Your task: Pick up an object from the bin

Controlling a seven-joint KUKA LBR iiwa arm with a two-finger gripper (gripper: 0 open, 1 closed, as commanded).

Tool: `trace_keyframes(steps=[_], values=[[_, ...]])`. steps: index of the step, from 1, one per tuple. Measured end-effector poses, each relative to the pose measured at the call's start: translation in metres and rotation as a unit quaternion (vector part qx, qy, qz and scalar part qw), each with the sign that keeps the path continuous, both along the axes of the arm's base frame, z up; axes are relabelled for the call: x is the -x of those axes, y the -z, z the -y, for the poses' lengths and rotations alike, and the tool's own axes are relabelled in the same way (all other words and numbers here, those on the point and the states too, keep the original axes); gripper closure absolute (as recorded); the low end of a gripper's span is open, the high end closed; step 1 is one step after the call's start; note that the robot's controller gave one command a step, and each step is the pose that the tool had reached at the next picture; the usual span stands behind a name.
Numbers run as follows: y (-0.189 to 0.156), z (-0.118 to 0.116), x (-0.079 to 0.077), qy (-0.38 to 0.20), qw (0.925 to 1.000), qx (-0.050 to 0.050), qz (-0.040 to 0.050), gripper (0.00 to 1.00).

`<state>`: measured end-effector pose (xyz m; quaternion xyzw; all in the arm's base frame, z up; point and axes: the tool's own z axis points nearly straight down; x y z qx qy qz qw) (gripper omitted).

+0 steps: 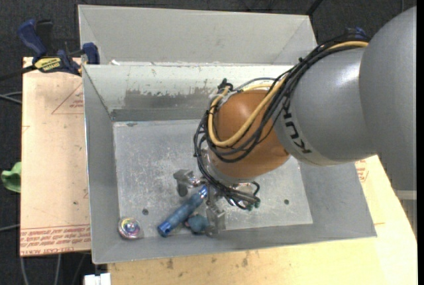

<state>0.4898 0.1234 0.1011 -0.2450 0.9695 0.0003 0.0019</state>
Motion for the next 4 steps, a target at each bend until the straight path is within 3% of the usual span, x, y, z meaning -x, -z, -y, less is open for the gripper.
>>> trace_keyframes(steps=[1, 2, 3, 4], values=[[0.000, 0.000, 0.001, -0.067, 0.9977, 0.000, -0.0013, 0.00], [0.030, -0.002, -0.002, -0.144, 0.9896, 0.000, 0.0015, 0.00], [0.030, -0.003, -0.003, -0.142, 0.9898, 0.000, 0.0007, 0.00], [0.031, -0.002, -0.002, -0.143, 0.9898, 0.000, -0.0022, 1.00]])
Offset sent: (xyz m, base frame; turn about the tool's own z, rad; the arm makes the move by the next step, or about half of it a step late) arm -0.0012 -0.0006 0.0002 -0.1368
